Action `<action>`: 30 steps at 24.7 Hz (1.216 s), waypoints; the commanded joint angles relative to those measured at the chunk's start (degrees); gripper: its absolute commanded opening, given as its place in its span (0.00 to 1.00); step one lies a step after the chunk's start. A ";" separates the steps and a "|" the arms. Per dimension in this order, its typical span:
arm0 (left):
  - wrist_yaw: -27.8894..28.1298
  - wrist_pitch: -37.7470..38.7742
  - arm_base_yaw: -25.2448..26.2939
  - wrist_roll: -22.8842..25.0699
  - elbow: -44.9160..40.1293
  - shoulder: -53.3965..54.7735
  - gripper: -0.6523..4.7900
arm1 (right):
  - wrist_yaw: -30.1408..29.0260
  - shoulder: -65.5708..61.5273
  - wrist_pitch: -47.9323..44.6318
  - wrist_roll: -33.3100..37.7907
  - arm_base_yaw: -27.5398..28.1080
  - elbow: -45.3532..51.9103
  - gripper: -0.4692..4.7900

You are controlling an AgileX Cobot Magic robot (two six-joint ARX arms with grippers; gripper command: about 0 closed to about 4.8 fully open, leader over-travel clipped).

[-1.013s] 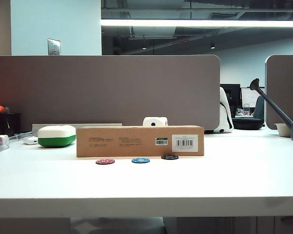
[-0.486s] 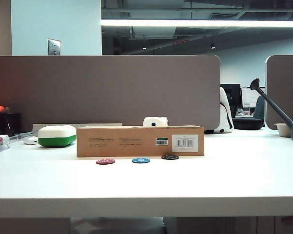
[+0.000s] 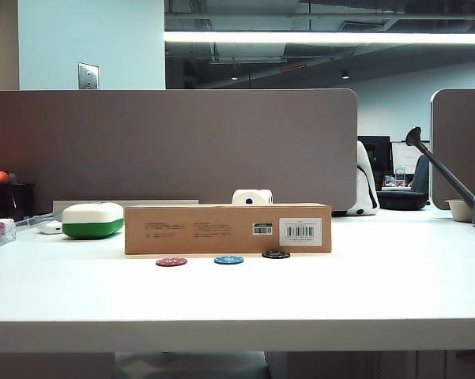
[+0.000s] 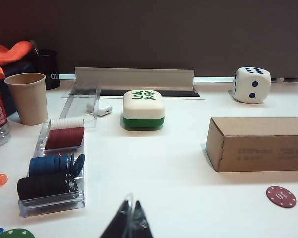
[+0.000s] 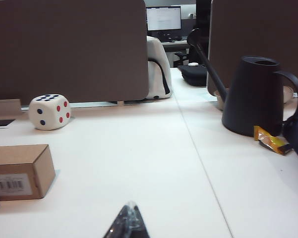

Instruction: Push the chip with the highest value in the row forward next to the rectangular box.

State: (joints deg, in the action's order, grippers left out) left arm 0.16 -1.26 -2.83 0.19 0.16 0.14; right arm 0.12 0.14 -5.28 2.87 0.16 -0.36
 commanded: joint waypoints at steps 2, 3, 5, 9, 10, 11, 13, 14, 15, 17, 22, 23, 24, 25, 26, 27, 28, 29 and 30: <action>-0.20 -0.55 -0.04 0.00 0.26 0.00 0.11 | 1.64 -0.02 -0.37 -0.37 -1.27 0.28 0.07; -0.20 -0.55 -0.04 0.00 0.26 0.00 0.11 | 1.62 -0.02 -0.33 -0.37 -1.25 0.28 0.07; -0.20 -0.55 -0.04 0.00 0.26 0.00 0.11 | 1.33 -0.02 -0.31 -0.37 -1.25 0.28 0.07; -0.20 -0.55 -0.04 0.00 0.26 0.00 0.11 | 1.27 -0.02 -0.13 -0.37 -1.27 0.28 0.07; -0.20 -0.55 -0.04 0.00 0.26 0.00 0.11 | 1.27 -0.02 0.35 -0.37 -1.27 0.28 0.07; -0.20 -0.55 -0.04 0.00 0.26 0.00 0.11 | 1.27 -0.02 0.63 -0.39 -1.27 0.28 0.07; -0.20 -0.55 -0.04 0.00 0.26 0.00 0.11 | 1.27 -0.02 1.27 -0.39 -1.27 0.28 0.07; -0.20 -0.55 -0.04 0.00 0.26 0.00 0.11 | 1.27 -0.02 1.51 -0.50 -1.27 0.28 0.07; -0.20 -0.55 -0.04 0.00 0.26 0.00 0.11 | 1.25 -0.02 1.75 -0.72 -1.27 0.28 0.07; -0.20 -0.55 -0.04 0.00 0.26 0.00 0.11 | 1.25 -0.02 2.29 -1.79 -1.51 0.28 0.07; -0.20 -0.55 -0.04 0.00 0.26 0.00 0.11 | 1.22 -0.02 2.29 -2.12 -1.55 0.28 0.07; -0.20 -0.55 -0.04 0.00 0.26 0.00 0.11 | 1.22 -0.02 2.27 -2.12 -1.55 0.28 0.07; -0.20 -0.55 -0.04 0.00 0.26 0.00 0.11 | 1.25 -0.02 2.29 -2.12 -1.55 0.28 0.07; -0.20 -0.55 -0.04 0.00 0.26 0.00 0.11 | 1.25 -0.02 2.32 -2.12 -1.55 0.28 0.07; -0.20 -0.55 -0.04 0.00 0.26 0.00 0.11 | 1.25 -0.02 2.29 -2.12 -1.55 0.28 0.07; -0.20 -0.55 -0.04 0.00 0.26 0.00 0.11 | 1.25 -0.02 2.29 -2.10 -1.55 0.28 0.07; -0.20 -0.55 -0.04 0.00 0.26 0.00 0.11 | 1.22 -0.02 2.29 -2.10 -1.55 0.28 0.07; -0.20 -0.55 -0.04 0.00 0.26 0.00 0.11 | 1.25 -0.02 2.29 -2.08 -1.55 0.28 0.07; -0.20 -0.55 -0.04 0.00 0.26 0.00 0.11 | 1.22 -0.02 2.27 -2.08 -1.55 0.28 0.07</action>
State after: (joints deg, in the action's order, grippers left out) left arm 0.16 -1.28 -2.83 0.16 0.16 0.16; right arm 1.41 0.14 -2.22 0.95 -1.41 -0.36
